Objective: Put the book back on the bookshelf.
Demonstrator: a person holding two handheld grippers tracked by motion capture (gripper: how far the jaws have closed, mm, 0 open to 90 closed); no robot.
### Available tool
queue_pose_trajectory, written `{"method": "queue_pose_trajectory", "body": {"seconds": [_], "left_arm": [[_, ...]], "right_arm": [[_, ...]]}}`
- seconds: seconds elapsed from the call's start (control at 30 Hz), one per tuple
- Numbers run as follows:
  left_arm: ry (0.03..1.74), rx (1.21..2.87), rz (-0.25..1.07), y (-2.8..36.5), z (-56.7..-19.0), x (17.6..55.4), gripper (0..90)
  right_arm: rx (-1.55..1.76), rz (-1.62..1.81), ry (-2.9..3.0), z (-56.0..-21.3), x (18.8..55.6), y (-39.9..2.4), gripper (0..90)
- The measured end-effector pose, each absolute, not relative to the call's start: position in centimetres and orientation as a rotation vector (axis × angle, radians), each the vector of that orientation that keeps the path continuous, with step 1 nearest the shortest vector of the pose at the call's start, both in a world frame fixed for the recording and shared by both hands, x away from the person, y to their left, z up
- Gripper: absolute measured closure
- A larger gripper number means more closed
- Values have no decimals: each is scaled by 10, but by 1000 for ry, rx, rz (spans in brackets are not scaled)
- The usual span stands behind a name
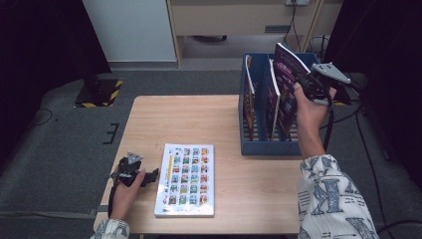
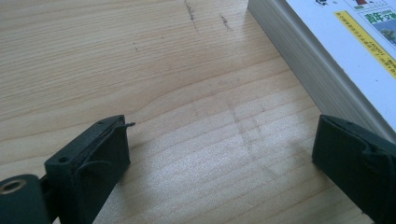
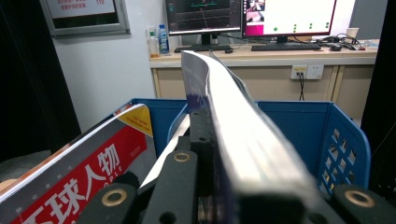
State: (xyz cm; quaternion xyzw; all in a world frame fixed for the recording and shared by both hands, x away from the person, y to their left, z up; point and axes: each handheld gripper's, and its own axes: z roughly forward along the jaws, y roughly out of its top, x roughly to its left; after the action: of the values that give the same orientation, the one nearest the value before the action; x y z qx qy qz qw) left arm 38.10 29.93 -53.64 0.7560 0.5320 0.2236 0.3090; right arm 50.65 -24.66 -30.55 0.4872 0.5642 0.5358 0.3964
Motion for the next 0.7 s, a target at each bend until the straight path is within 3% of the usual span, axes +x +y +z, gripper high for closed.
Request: {"method": "queue_pose_trajectory", "body": {"seconds": [0.7], "left_arm": [[1405, 1998, 591, 299, -536, 381, 30]], "right_arm": [[1253, 1353, 1422, -336, 517, -247, 840]]}}
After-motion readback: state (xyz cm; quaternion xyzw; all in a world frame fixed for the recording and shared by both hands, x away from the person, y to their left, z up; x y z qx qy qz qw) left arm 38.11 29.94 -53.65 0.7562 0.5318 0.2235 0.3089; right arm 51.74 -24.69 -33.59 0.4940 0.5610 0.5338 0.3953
